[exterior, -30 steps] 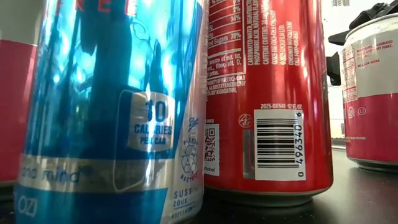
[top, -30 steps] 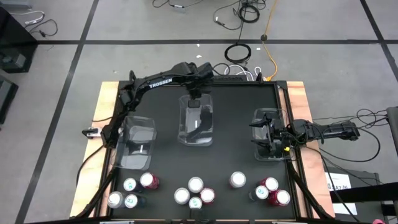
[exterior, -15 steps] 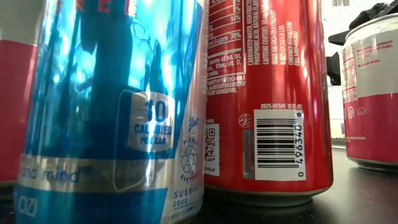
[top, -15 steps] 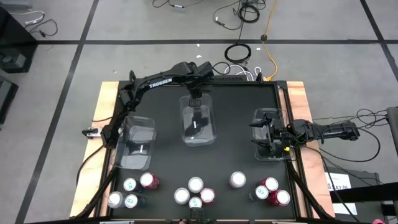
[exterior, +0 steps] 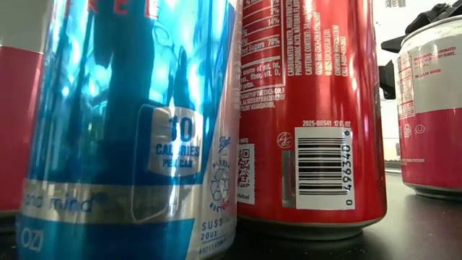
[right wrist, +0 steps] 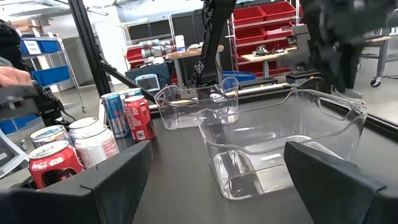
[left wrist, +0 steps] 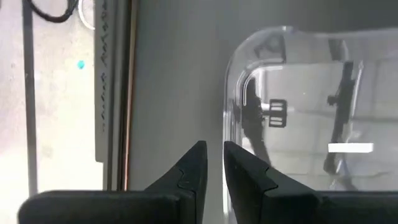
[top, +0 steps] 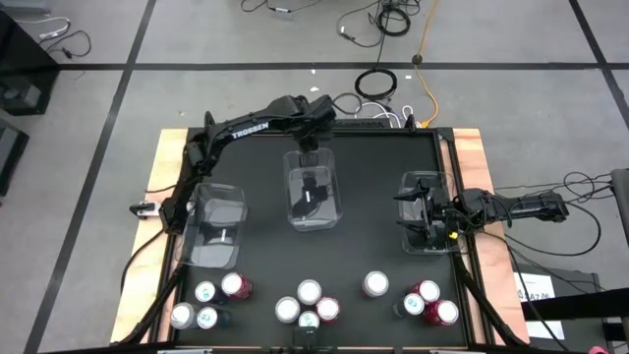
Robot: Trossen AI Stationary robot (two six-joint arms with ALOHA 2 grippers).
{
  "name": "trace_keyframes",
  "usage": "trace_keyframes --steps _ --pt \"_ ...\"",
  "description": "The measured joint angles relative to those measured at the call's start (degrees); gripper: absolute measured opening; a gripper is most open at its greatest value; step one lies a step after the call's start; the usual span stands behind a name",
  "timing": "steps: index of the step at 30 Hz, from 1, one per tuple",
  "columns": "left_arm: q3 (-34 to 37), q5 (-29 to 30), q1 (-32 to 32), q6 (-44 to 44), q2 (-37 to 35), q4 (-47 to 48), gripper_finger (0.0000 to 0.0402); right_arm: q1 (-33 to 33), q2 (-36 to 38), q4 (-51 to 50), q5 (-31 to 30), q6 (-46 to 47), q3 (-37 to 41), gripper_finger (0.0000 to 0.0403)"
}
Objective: Sort soda cans
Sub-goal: Adjust the left transparent bin next to the center transparent bin
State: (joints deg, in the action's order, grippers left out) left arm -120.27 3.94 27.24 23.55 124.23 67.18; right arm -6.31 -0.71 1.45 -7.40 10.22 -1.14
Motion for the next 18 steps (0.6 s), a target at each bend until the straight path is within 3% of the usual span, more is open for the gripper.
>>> trace_keyframes --steps 9,18 --pt "-0.78 -0.45 -0.50 -10.89 -9.87 1.01 0.0066 -0.02 -0.02 0.00 0.00 0.00 -0.01 0.0359" --pt "-0.81 -0.22 -2.24 -22.71 -22.82 15.05 0.0066 -0.01 -0.02 0.00 0.00 0.01 -0.01 0.0359"
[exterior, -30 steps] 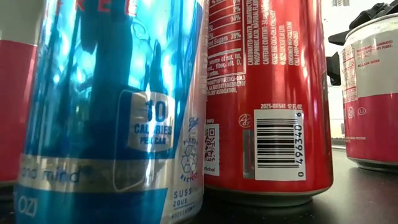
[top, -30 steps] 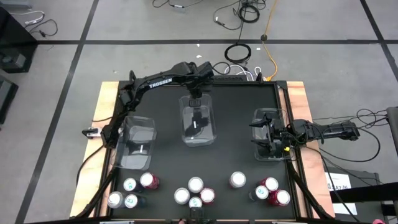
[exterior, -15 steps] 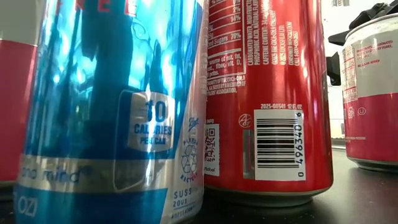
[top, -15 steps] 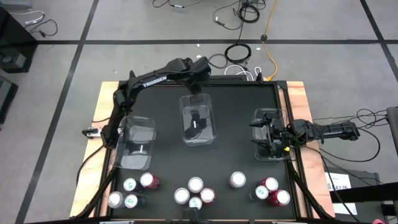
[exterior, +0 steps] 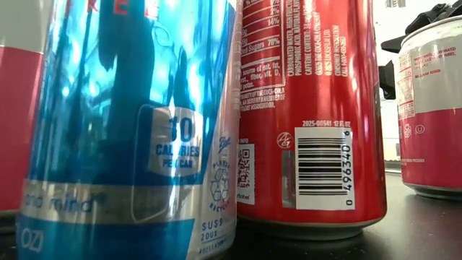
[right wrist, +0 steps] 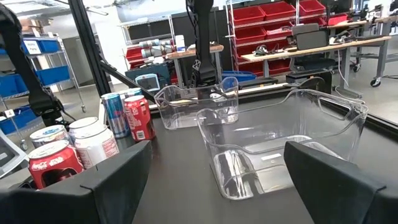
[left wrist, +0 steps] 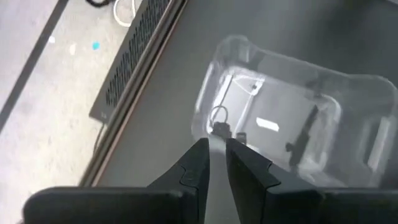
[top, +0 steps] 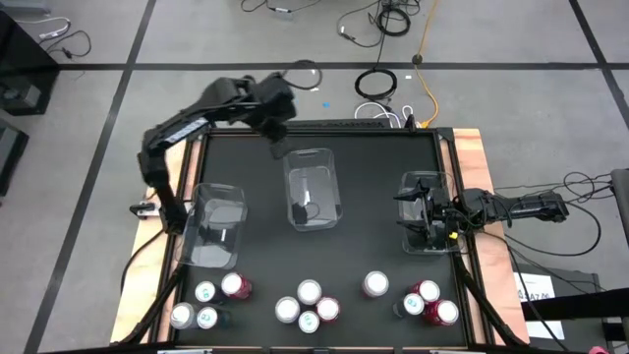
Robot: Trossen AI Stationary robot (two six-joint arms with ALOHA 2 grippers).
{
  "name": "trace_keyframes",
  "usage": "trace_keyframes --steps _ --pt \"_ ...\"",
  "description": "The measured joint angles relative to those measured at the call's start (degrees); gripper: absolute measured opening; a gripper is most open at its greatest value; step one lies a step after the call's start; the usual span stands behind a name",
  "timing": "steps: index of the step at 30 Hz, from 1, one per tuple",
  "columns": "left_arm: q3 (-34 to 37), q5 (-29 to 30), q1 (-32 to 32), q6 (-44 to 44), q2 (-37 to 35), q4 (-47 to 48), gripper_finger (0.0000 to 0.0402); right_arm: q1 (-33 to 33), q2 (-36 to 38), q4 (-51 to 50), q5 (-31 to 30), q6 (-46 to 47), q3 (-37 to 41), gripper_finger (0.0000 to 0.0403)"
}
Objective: Sort soda cans
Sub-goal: Adjust the left transparent bin next to the center transparent bin
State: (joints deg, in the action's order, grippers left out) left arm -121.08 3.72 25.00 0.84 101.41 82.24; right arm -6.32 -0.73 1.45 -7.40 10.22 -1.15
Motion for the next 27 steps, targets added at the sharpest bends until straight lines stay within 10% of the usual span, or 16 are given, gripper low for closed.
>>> trace_keyframes --steps 9,27 --pt "6.74 4.45 -2.46 -13.32 -13.52 7.90 0.0060 0.01 0.00 0.00 0.00 0.02 0.01 0.0359" --pt "53.45 -7.86 -5.26 -16.89 -39.15 6.92 0.0004 0.01 0.00 0.00 0.01 0.01 0.00 0.0359"
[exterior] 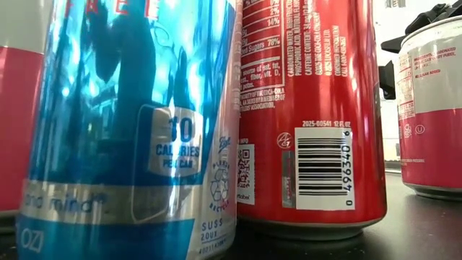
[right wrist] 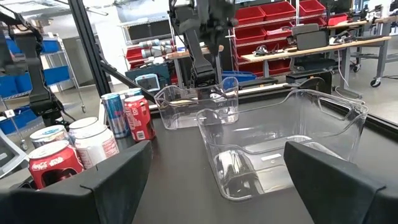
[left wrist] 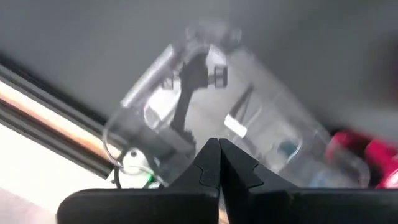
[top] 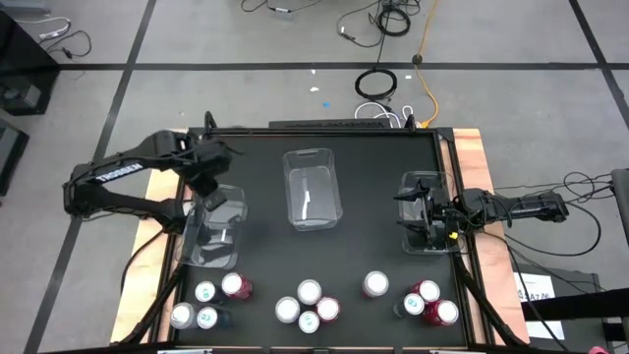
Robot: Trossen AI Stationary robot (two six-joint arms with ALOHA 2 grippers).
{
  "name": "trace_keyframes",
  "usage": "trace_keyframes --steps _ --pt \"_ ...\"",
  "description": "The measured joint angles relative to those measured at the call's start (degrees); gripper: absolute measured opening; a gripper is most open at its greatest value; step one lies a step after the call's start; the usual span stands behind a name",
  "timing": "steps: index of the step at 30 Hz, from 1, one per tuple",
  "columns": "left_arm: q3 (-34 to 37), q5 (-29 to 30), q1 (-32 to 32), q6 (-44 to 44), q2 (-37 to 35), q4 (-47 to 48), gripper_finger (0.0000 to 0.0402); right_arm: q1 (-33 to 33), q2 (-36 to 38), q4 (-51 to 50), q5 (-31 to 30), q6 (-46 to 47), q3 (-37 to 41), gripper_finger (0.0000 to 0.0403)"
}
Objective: Sort soda cans
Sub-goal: Adjust the left transparent bin next to the center transparent bin
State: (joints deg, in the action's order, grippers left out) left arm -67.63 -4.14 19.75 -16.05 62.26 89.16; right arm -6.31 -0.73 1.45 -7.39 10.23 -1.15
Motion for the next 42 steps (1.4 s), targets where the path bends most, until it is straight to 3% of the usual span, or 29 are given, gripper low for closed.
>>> trace_keyframes --steps 8,14,22,31,42 --pt "13.33 -3.19 -2.90 8.17 3.00 -5.49 0.0003 0.00 0.00 0.00 0.00 0.01 0.00 0.0359" --pt "17.82 -4.83 -5.82 13.41 7.18 -9.86 0.0002 -0.01 0.02 0.00 0.01 0.01 0.00 0.0359" --pt "18.42 -4.92 -6.78 3.06 12.28 -11.98 0.0001 0.00 0.00 0.00 -0.01 0.00 0.00 0.0359" --pt "18.89 -4.57 -6.78 3.71 14.60 -14.66 0.0001 0.00 0.00 0.00 0.00 0.00 0.01 0.0359" --pt "28.14 -5.74 -6.78 3.25 14.47 -20.53 0.0001 -0.01 0.00 0.00 -0.01 0.00 0.00 0.0359"
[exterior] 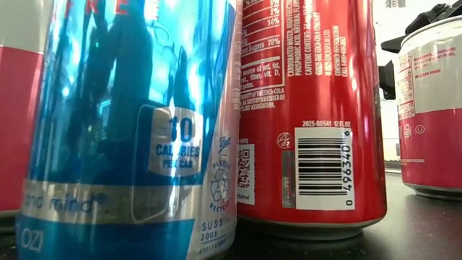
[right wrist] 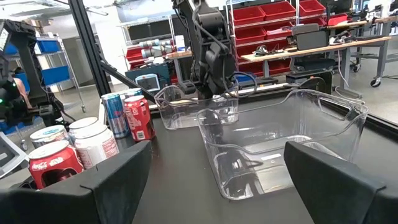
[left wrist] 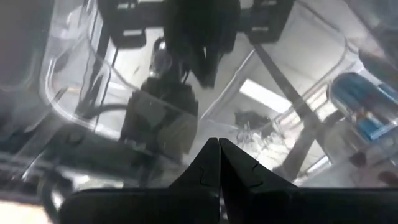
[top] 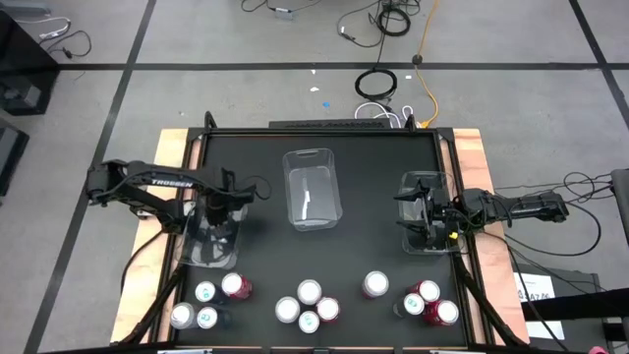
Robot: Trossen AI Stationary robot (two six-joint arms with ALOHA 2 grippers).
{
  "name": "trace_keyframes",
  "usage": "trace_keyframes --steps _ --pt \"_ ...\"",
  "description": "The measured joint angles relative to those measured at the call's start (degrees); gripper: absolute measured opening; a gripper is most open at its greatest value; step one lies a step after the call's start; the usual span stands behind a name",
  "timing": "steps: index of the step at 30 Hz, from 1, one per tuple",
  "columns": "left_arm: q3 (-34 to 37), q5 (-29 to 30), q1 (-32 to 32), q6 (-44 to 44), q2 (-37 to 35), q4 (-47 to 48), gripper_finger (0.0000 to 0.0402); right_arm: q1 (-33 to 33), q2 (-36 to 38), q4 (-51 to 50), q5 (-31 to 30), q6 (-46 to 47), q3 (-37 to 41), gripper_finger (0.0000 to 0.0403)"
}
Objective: Sort soda cans
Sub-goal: Adjust the left transparent bin next to the center transparent bin
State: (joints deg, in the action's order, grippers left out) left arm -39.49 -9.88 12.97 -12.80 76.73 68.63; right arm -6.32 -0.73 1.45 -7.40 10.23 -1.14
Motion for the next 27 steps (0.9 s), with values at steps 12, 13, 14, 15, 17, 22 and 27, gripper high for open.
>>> trace_keyframes --steps 12,13,14,15,17,22,27 --pt "2.51 2.23 0.97 -2.75 -0.02 -15.80 0.0001 0.02 0.01 0.00 0.02 0.01 0.00 0.0359" --pt "2.40 2.40 1.43 -3.38 -0.02 -16.81 0.0001 0.02 0.01 0.00 0.01 -0.01 0.01 0.0359" --pt "2.30 2.42 1.96 -3.71 -0.02 -17.83 0.0001 0.00 0.00 0.00 0.00 -0.02 0.01 0.0359" --pt "2.15 2.46 2.45 -4.49 0.00 -18.77 0.0001 0.02 0.00 0.00 0.02 0.01 0.00 0.0359" --pt "1.82 2.48 3.69 -5.46 0.00 -20.71 0.0001 0.02 0.00 0.00 0.00 0.01 0.00 0.0359" --pt "0.93 2.50 7.43 -7.67 0.00 -24.44 0.0001 0.02 0.01 0.00 0.00 0.01 0.00 0.0359" --pt "0.00 2.43 11.01 -10.02 0.00 -29.40 0.0002 0.00 0.01 0.00 0.01 0.00 0.01 0.0359"
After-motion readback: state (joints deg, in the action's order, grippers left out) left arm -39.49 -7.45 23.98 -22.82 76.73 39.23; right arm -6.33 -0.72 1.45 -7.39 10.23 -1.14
